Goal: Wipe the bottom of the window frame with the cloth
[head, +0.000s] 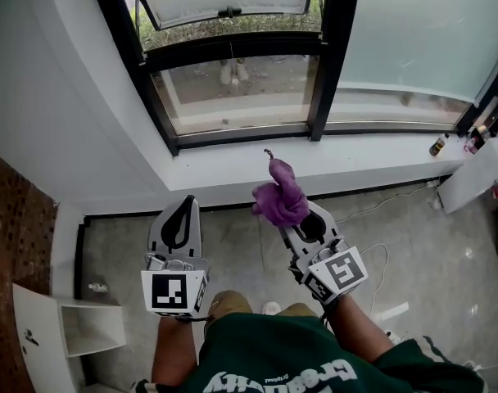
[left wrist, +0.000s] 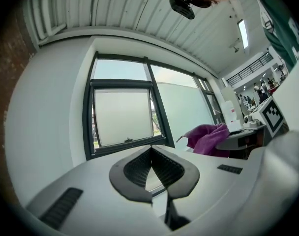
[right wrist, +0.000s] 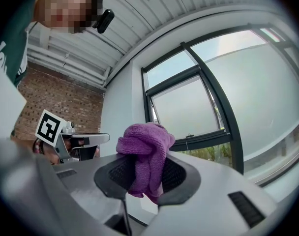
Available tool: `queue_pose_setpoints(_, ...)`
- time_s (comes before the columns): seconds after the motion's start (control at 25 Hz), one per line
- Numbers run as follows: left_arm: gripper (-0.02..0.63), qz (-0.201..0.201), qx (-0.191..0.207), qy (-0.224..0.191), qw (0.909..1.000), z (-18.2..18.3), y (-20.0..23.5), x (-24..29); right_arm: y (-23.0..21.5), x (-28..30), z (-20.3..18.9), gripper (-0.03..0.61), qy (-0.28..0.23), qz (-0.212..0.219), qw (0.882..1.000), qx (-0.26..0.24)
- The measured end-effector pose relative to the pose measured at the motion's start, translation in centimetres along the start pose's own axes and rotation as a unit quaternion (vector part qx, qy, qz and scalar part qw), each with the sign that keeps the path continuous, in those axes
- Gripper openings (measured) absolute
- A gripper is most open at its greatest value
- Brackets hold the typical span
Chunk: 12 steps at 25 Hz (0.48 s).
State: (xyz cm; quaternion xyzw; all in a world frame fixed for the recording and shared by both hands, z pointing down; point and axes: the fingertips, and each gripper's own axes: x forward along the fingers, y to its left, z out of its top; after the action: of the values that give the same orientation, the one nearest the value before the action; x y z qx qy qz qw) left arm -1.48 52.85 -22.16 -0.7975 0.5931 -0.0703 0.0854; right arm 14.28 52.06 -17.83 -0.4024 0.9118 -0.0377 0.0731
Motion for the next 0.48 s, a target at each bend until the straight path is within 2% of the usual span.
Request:
queue_pose_setpoints(0.2, 0.009, 0.023, 0.004, 0.006, 0.9997, -1.7, 2.3, 1.9, -1.2, 2.1, -1.7, 0.120, 0.002, 0.013, 1.000, 0.009)
queue_pose_setpoints(0.48, 0.009, 0.009, -0.001, 0.004, 0.9999, -5.5, 5.4, 7.9, -3.8, 8.2, -5.1, 0.120, 0.007, 0.007, 1.000, 0.010)
